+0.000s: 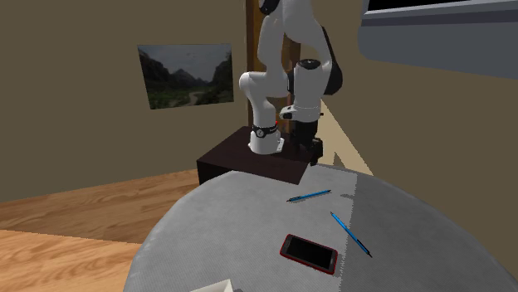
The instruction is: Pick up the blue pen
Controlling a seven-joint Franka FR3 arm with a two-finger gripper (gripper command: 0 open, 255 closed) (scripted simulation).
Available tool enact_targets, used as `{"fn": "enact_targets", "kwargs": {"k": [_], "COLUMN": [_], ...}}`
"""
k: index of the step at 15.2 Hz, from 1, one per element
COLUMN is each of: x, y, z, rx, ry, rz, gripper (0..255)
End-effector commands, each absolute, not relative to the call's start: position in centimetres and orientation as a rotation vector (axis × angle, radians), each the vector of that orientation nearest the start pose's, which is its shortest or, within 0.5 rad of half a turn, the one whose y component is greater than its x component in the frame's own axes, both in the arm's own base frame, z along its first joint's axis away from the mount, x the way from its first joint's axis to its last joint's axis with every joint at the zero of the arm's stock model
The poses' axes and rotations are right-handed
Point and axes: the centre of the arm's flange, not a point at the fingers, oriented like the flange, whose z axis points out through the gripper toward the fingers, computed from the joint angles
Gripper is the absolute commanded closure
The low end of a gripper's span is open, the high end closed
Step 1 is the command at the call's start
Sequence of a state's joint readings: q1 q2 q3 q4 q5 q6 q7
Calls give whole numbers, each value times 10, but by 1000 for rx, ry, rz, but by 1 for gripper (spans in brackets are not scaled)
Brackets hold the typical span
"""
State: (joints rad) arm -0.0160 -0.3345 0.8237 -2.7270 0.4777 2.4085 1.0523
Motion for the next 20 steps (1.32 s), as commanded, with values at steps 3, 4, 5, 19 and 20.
{"fn": "enact_targets", "kwargs": {"k": [3, 4, 5, 19, 20], "x": [285, 287, 289, 292, 292], "y": [300, 309, 317, 329, 329], "z": [250, 241, 231, 178, 178], "rx": [-2914, -2901, -2888, -2870, -2870], "ry": [1130, 1162, 1194, 1235, 1235], "rz": [136, 141, 146, 152, 152], "gripper": [0, 0, 0, 255, 255]}}
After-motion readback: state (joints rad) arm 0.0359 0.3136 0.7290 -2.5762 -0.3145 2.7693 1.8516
